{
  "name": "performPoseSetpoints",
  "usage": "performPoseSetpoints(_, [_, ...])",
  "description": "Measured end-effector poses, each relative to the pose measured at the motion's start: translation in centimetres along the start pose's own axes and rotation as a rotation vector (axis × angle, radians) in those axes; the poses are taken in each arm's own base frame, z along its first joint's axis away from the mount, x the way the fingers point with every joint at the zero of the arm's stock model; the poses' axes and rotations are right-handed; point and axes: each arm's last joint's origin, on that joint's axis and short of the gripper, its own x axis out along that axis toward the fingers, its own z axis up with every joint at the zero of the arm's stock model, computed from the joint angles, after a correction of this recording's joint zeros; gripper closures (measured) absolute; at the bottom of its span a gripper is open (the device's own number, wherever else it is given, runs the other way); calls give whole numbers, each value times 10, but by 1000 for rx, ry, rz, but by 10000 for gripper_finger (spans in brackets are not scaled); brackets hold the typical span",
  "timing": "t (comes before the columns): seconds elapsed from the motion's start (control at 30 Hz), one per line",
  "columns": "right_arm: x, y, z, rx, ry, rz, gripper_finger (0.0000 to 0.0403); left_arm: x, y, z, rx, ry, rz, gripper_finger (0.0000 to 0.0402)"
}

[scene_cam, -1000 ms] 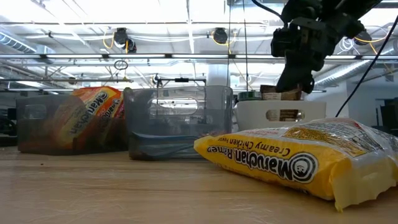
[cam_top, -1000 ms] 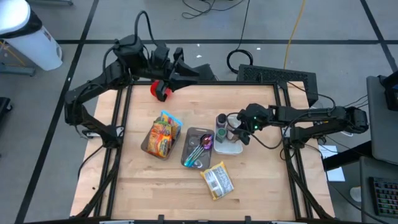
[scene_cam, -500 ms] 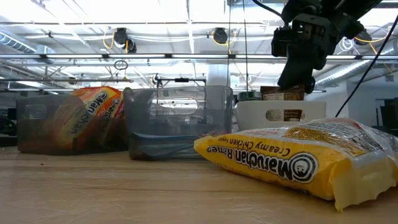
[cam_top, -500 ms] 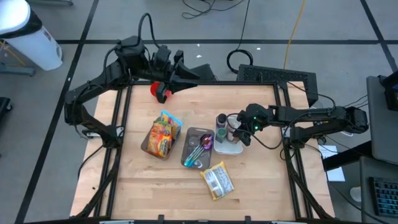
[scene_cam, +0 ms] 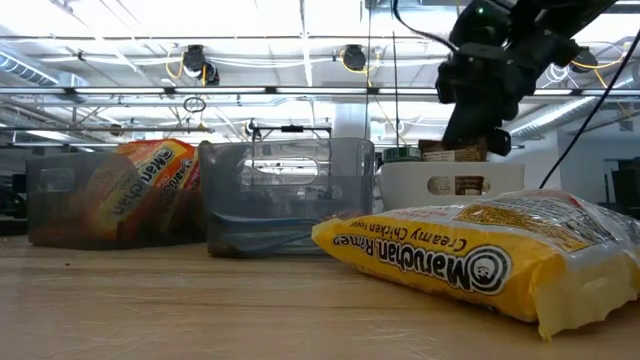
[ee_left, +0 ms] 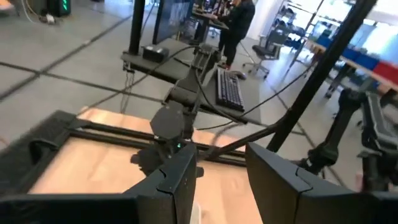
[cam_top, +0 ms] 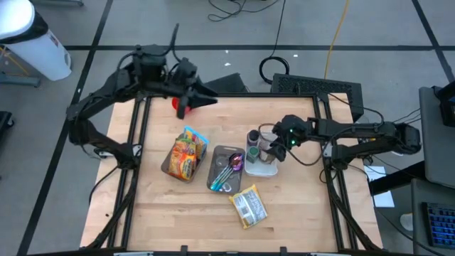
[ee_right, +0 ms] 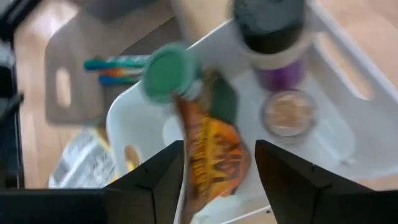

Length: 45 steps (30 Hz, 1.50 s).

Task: Pick & Place Food Item
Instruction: Put the yellow pack into the left gray bin

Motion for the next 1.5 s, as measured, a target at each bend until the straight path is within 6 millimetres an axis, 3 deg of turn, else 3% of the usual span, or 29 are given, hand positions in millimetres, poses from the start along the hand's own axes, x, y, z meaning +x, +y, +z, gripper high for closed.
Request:
performPoseSetpoints(0.23, [-3, -12, 7, 199, -38, -31, 212, -32, -20, -14, 86, 124, 101, 254])
performPoseSetpoints(0.43, [-5, -3, 21, 240, -116, 162, 210, -32, -21, -54, 45, 123, 149, 254])
performPoseSetpoints(0.63, [-15, 8, 37, 222, -273, 291, 216, -23, -13, -128, -58, -102, 51, 254])
performPoseSetpoints(0.87, [-42, 22, 59, 105, -648, 365, 219, -13, -6, -218, -231, -427, -124, 254])
performPoseSetpoints(1.03, [-62, 35, 66, 21, -795, 528, 218, 0, -9, -257, -326, -386, -16, 254])
performPoseSetpoints(1.1, [-68, 43, 65, -29, -800, 603, 220, 9, -15, -263, -349, -331, 14, 254])
performPoseSetpoints(1.27, [-67, 69, 48, -124, -719, 698, 222, 39, -42, -257, -395, -241, 60, 254])
performPoseSetpoints(1.5, [-41, 105, -5, -291, -441, 588, 223, 89, -91, -235, -389, 8, 158, 254])
